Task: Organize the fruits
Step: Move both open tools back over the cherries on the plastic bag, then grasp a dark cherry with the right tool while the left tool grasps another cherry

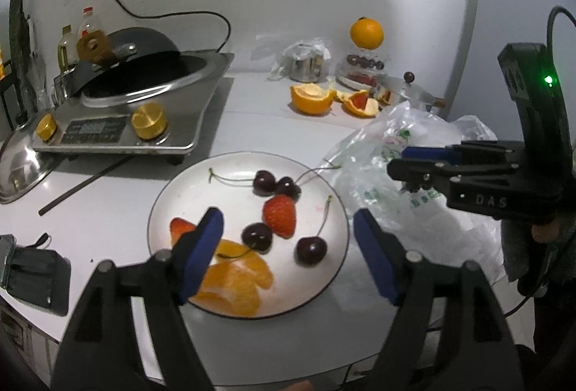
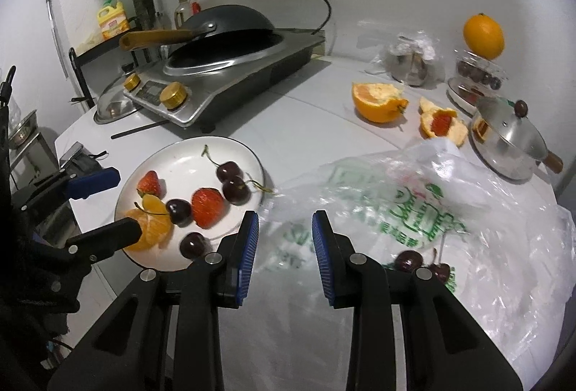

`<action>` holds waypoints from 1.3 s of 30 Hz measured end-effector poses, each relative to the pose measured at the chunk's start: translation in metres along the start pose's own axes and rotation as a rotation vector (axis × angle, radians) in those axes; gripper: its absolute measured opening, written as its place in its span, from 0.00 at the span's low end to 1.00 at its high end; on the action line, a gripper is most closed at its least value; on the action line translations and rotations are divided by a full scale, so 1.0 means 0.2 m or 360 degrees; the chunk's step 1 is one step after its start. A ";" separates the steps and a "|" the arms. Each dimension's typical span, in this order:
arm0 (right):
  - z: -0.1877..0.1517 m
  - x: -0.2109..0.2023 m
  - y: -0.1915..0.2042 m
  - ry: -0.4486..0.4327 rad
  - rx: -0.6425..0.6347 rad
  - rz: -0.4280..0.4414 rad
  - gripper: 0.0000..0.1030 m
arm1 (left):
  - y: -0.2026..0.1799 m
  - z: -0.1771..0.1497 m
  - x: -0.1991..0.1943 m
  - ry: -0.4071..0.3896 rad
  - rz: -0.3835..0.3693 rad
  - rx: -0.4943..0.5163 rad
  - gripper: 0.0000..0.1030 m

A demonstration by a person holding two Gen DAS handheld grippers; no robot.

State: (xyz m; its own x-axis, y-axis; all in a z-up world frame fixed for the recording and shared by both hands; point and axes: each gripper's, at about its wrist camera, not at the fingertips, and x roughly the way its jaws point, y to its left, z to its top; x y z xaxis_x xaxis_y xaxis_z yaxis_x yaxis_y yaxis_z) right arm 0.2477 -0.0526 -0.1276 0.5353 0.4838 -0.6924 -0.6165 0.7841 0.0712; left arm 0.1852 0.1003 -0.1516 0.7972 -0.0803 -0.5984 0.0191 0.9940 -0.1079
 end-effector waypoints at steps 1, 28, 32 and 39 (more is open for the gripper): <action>-0.01 0.00 -0.01 0.0001 0.0003 -0.0001 0.32 | -0.01 0.00 0.01 0.0003 0.0000 0.0005 0.74; -0.19 -0.03 -0.51 0.0005 0.0211 -0.0099 0.32 | -0.35 0.08 0.27 0.0159 -0.0011 0.0119 0.74; -0.22 -0.01 -0.57 0.0025 0.0236 -0.0103 0.32 | -0.40 0.09 0.31 0.0181 -0.0020 0.0142 0.74; -0.26 0.03 -0.66 0.0056 0.0259 -0.0090 0.32 | -0.46 0.10 0.38 0.0216 -0.0020 0.0167 0.74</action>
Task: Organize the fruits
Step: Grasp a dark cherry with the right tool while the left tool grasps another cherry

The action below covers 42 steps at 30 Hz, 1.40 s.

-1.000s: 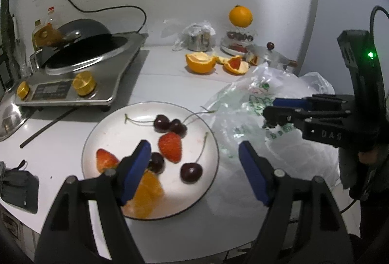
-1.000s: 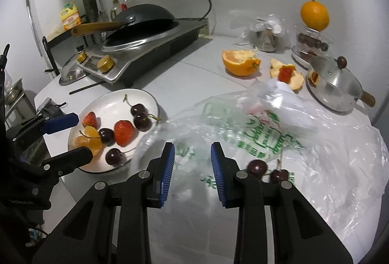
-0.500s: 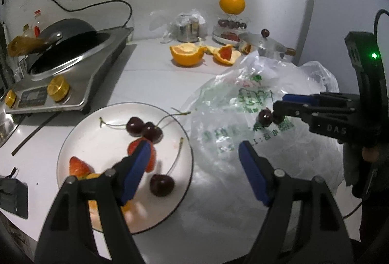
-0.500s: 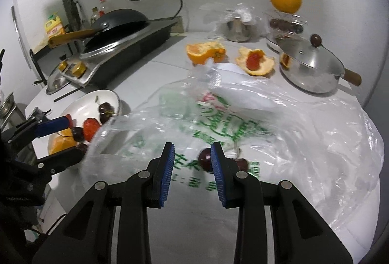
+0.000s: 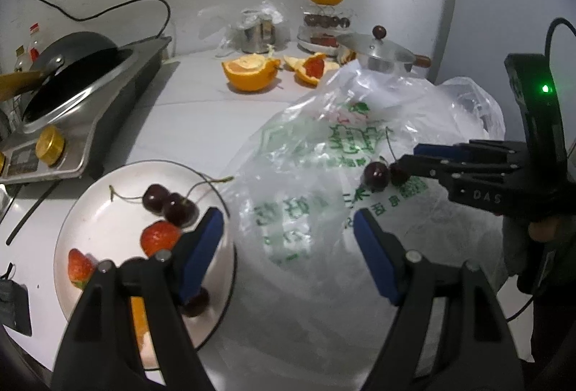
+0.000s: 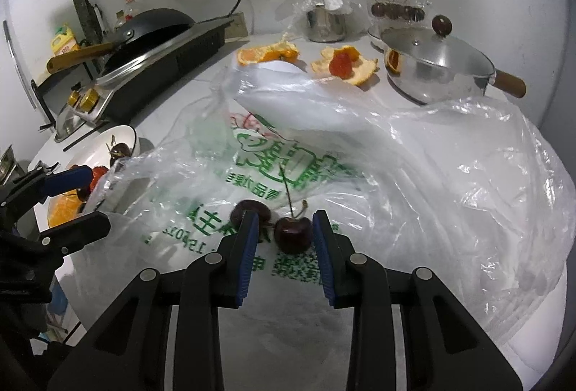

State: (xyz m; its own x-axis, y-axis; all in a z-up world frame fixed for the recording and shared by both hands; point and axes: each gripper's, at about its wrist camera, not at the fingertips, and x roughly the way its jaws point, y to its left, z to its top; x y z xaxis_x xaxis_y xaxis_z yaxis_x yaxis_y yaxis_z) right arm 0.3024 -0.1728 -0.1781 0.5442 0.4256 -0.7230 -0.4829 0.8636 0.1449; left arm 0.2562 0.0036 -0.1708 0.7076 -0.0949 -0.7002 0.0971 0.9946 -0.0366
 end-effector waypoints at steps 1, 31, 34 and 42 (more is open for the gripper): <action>0.00 0.00 -0.01 0.0004 0.0001 0.0003 0.32 | -0.01 0.00 0.01 0.0004 0.0001 0.0003 0.74; -0.04 0.00 -0.09 0.0001 -0.0120 0.0203 0.22 | -0.34 0.13 0.20 0.0038 0.0032 0.0221 0.74; -0.03 0.04 -0.07 0.0025 -0.0144 0.0202 0.23 | -0.35 0.14 0.23 0.0060 0.0033 0.0223 0.74; -0.01 0.11 -0.09 0.0108 -0.0111 0.0243 0.33 | -0.36 0.15 0.29 0.0100 0.0053 0.0219 0.74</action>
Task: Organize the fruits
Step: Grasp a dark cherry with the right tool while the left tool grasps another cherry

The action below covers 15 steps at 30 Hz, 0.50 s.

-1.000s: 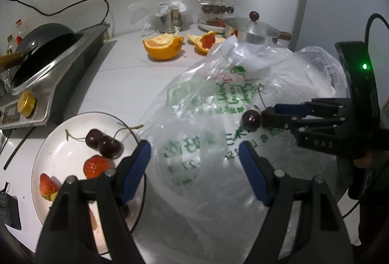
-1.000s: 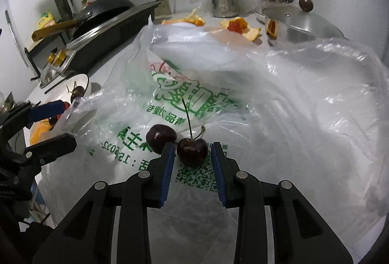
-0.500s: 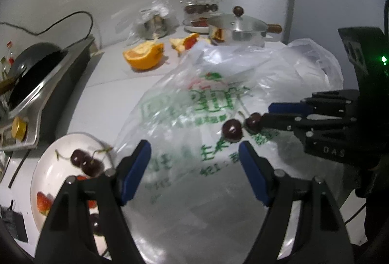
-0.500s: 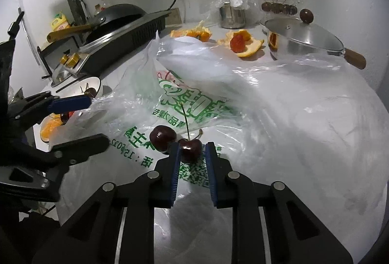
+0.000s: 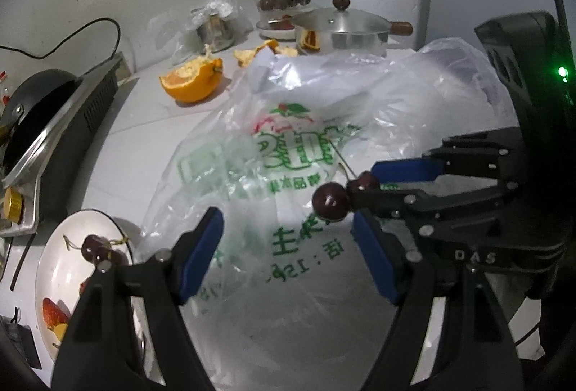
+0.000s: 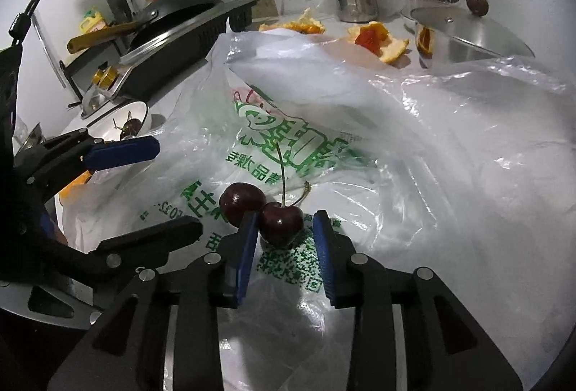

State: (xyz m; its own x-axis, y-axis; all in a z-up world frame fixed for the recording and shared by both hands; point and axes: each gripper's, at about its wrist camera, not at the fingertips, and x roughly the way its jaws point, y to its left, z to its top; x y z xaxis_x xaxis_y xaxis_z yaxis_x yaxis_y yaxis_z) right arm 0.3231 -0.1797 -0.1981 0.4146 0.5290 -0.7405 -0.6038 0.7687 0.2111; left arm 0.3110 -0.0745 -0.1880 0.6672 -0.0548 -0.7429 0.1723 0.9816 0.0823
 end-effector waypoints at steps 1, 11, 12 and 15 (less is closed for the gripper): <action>0.00 0.01 0.00 0.0010 0.0001 0.0008 0.33 | 0.00 0.00 0.01 0.0003 -0.0001 -0.0002 0.74; -0.02 -0.10 -0.03 -0.0070 -0.0019 -0.0018 0.27 | -0.03 0.03 0.06 0.0021 -0.0038 0.0039 0.73; -0.03 -0.11 -0.04 -0.0081 -0.0019 -0.0021 0.27 | -0.04 0.04 0.06 0.0025 -0.0044 0.0043 0.73; -0.03 -0.14 -0.06 -0.0099 -0.0022 -0.0038 0.27 | -0.06 0.04 0.08 0.0024 -0.0059 0.0056 0.73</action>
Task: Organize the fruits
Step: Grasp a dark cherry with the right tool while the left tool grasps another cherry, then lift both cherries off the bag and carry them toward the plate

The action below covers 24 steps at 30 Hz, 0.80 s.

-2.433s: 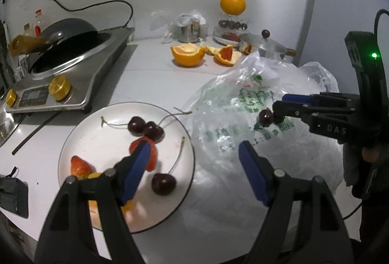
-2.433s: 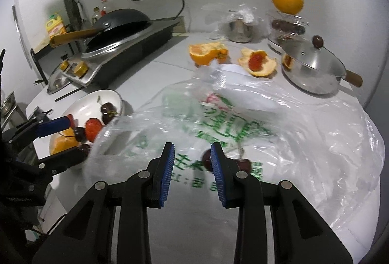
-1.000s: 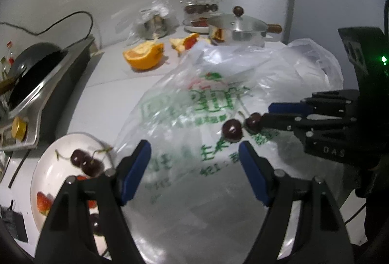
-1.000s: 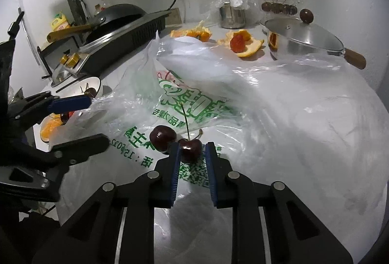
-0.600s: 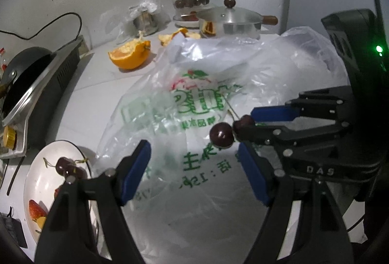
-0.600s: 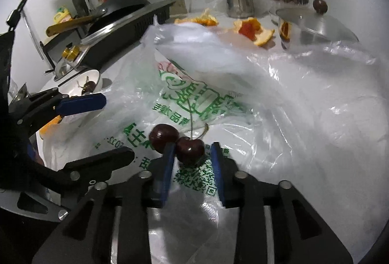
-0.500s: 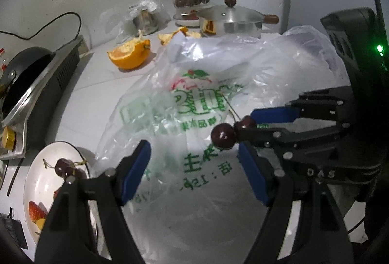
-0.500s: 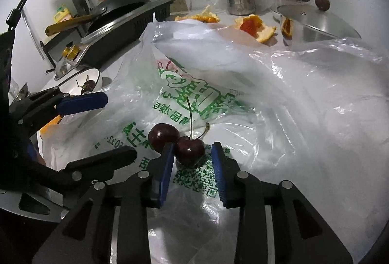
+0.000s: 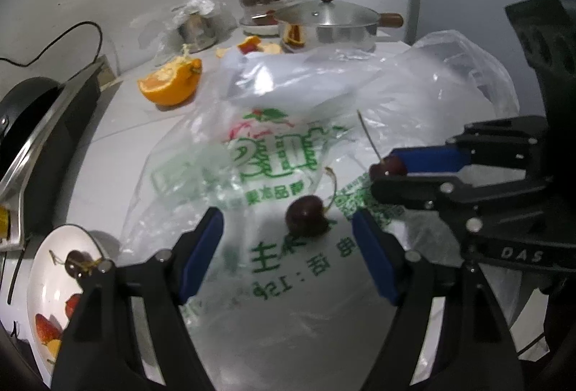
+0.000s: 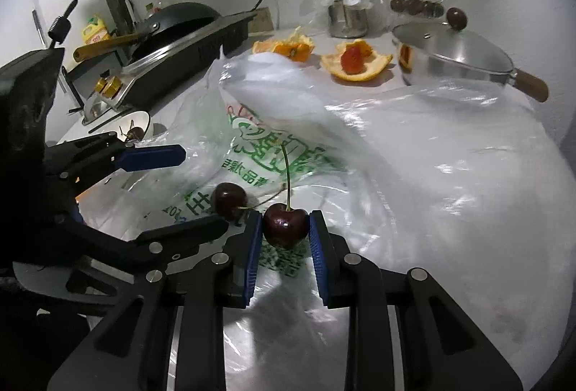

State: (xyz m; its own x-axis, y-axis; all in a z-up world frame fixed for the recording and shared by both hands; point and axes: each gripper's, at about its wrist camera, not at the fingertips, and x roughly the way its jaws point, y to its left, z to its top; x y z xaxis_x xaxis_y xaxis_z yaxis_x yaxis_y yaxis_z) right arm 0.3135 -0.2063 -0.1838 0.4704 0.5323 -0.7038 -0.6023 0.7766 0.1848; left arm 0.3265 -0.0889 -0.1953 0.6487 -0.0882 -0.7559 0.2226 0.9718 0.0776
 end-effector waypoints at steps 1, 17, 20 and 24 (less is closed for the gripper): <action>0.00 -0.01 -0.01 -0.0008 0.0000 -0.0001 0.27 | -0.01 0.00 0.01 -0.0003 -0.0007 0.0007 0.73; -0.02 -0.02 -0.03 -0.0023 0.0026 0.0010 0.27 | -0.11 -0.03 0.11 0.0036 -0.0012 0.0176 0.30; -0.02 -0.02 -0.03 -0.0027 0.0019 0.0006 0.27 | -0.12 -0.03 0.10 0.0031 -0.0016 0.0182 0.27; -0.01 -0.03 -0.01 -0.0031 0.0012 -0.0008 0.27 | -0.11 -0.04 0.05 0.0010 -0.0027 0.0169 0.27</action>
State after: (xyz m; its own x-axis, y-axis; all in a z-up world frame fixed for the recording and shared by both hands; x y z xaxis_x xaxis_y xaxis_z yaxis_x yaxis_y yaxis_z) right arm 0.3103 -0.2128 -0.1816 0.4858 0.5346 -0.6915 -0.5951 0.7818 0.1864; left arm 0.3228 -0.1086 -0.2100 0.6395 -0.1028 -0.7619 0.3097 0.9415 0.1328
